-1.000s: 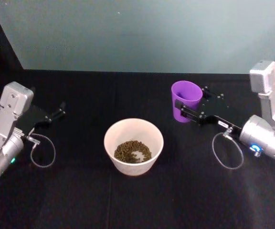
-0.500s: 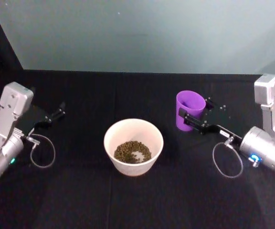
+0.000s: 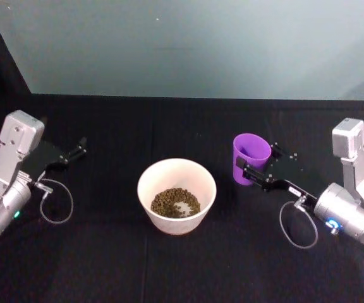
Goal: Pick up the cup and pour the mung beans from the cup into the bowl.
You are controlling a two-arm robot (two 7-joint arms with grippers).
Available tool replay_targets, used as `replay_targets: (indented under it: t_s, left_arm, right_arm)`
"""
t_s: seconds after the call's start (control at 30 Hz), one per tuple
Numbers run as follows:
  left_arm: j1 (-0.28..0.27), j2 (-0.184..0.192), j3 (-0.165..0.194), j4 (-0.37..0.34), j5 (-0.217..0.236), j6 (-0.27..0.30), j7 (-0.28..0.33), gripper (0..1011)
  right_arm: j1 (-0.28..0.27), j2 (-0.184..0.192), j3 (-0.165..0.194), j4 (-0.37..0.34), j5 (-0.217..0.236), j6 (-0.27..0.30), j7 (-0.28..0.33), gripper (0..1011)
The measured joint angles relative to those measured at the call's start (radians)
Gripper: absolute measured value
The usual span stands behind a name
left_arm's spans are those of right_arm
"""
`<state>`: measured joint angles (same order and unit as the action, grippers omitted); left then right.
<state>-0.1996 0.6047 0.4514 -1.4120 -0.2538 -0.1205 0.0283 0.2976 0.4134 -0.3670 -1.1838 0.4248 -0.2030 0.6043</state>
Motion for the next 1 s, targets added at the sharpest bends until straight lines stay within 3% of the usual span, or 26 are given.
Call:
replay_targets:
  t_s: [0.33,1.0]
  left_arm:
    - [0.0,0.0,0.0,0.0,0.0,0.0,0.0,1000]
    - [0.0,0.0,0.0,0.0,0.0,0.0,0.0,1000]
  right_arm:
    - [-0.001,-0.01,-0.012,0.038,-0.029,-0.046,0.009,729]
    - [0.005,-0.018,-0.017,0.061,-0.038,-0.052,0.027,729]
